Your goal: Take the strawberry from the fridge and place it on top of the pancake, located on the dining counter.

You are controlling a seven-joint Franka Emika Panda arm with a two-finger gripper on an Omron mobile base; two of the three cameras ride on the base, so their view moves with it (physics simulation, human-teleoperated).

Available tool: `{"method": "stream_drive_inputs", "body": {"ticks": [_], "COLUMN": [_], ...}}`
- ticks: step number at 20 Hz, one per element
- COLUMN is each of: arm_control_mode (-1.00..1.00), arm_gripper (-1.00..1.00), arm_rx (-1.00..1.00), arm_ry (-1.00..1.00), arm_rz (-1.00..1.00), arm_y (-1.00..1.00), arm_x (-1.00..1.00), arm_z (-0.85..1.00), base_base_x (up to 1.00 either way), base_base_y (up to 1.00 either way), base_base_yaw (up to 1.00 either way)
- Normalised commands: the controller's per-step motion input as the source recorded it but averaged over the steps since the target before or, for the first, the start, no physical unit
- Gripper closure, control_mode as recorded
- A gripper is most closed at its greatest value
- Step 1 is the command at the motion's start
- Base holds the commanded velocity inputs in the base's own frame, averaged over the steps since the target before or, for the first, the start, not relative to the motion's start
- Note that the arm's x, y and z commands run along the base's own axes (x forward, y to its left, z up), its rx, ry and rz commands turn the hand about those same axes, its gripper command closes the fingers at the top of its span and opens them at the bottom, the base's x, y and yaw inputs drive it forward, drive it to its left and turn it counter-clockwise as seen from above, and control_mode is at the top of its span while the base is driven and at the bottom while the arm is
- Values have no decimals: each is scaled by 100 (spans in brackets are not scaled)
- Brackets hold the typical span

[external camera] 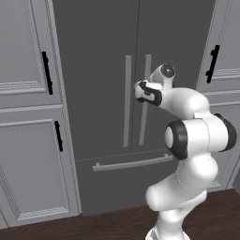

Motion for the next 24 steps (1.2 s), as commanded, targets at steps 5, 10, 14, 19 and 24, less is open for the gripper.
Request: {"method": "stream_drive_inputs", "body": {"ticks": [5, 10, 14, 19, 24], "arm_control_mode": [-100, -100, -100, -100, -100], "arm_gripper": [-100, -100, 100, 100, 100], "arm_rx": [0, 0, 0, 4, 9], "arm_ry": [-12, -1, 0, 6, 4], "arm_rz": [0, 0, 0, 0, 0], "arm_y": [0, -4, -6, -33, -75], "arm_x": [51, 64, 35, -12, -81], "arm_z": [-14, -2, 0, 0, 0], "base_base_x": [0, 0, 0, 0, 0], "base_base_y": [0, 0, 0, 0, 0], "base_base_yaw": [0, 0, 0, 0, 0]}}
